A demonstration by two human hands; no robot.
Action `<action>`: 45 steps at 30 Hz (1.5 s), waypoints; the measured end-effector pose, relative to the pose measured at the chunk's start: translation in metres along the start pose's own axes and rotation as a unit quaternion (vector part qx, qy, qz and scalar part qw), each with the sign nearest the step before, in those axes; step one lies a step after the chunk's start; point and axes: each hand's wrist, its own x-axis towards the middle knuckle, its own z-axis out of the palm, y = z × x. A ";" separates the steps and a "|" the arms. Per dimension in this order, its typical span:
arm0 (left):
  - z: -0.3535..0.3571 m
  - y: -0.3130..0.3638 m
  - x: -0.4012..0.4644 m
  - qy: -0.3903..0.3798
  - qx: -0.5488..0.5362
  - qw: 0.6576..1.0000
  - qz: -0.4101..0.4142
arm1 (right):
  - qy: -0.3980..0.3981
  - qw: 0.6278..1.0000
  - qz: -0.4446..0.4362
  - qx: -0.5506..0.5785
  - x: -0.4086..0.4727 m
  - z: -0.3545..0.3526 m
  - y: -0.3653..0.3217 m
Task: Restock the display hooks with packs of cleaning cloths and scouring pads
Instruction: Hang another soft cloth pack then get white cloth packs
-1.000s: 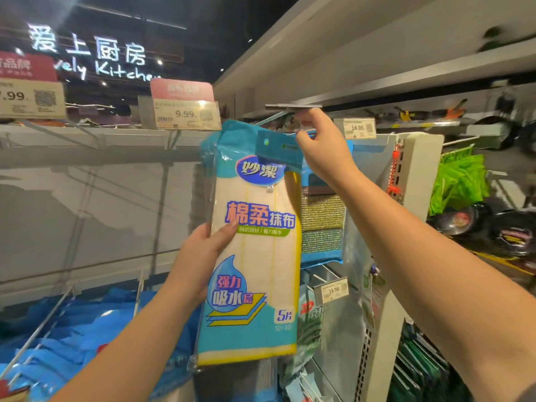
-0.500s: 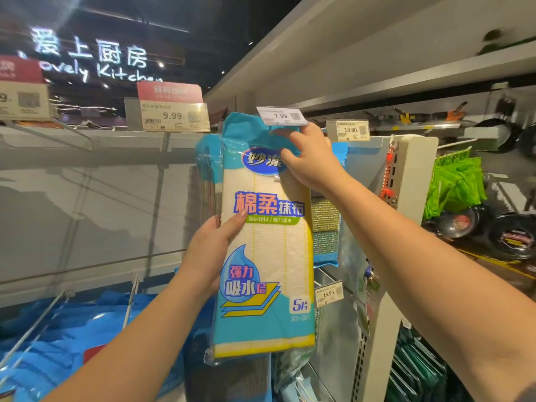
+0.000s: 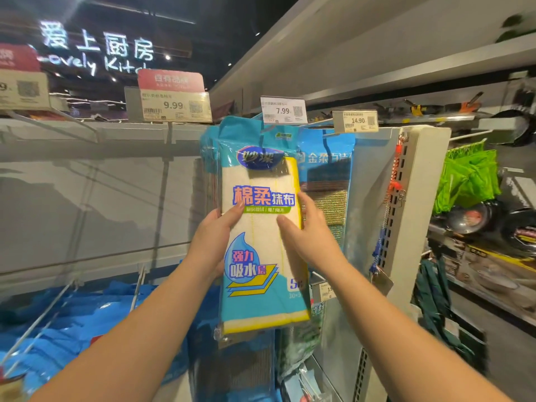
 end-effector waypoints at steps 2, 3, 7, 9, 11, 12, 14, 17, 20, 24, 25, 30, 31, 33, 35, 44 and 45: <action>0.000 -0.003 0.006 0.008 0.008 1.000 -0.004 | 0.002 1.000 0.012 0.014 -0.008 0.010 0.009; -0.001 -0.005 0.009 0.008 0.010 1.000 -0.006 | 0.004 1.000 0.011 0.015 -0.008 0.014 0.012; -0.004 -0.014 0.019 0.026 0.064 0.998 0.017 | -0.016 1.000 0.010 -0.013 0.003 0.024 0.018; -0.008 -0.022 0.022 0.064 0.172 0.982 0.052 | -0.009 1.000 0.013 -0.024 0.011 0.029 0.022; -0.016 -0.032 0.029 0.101 0.274 0.953 0.084 | -0.002 0.999 0.012 -0.037 0.020 0.037 0.027; -0.020 -0.036 0.034 0.113 0.312 0.939 0.092 | -0.002 0.999 0.010 -0.046 0.025 0.042 0.031; -0.027 -0.043 0.045 0.126 0.365 0.916 0.107 | -0.003 0.998 0.003 -0.066 0.034 0.053 0.038; -0.034 -0.047 0.062 0.138 0.390 0.903 0.115 | 0.014 0.997 0.003 -0.071 0.044 0.070 0.045; -0.034 -0.047 0.076 0.145 0.381 0.907 0.107 | 0.032 0.997 -0.001 -0.069 0.052 0.082 0.047; -0.032 -0.050 0.090 0.168 0.398 0.895 0.112 | 0.041 0.997 0.006 -0.072 0.066 0.091 0.051; -0.031 -0.050 0.091 0.168 0.398 0.895 0.112 | 0.041 0.996 0.010 -0.075 0.068 0.091 0.051; -0.032 -0.053 0.083 0.155 0.391 0.900 0.110 | 0.036 0.995 0.004 -0.090 0.057 0.090 0.050; -0.033 -0.053 0.080 0.154 0.393 0.900 0.106 | 0.035 0.995 0.011 -0.096 0.052 0.089 0.048; -0.037 -0.052 0.069 0.156 0.408 0.895 0.093 | 0.027 0.993 0.036 -0.109 0.041 0.085 0.043; -0.043 -0.049 0.052 0.161 0.427 0.887 0.076 | 0.018 0.990 0.057 -0.129 0.023 0.078 0.036; -0.112 -0.038 -0.092 0.117 0.441 0.887 0.075 | -0.039 0.978 0.077 -0.191 -0.112 0.039 -0.023; -0.123 -0.038 -0.113 0.109 0.442 0.887 0.080 | -0.044 0.977 0.078 -0.194 -0.135 0.039 -0.033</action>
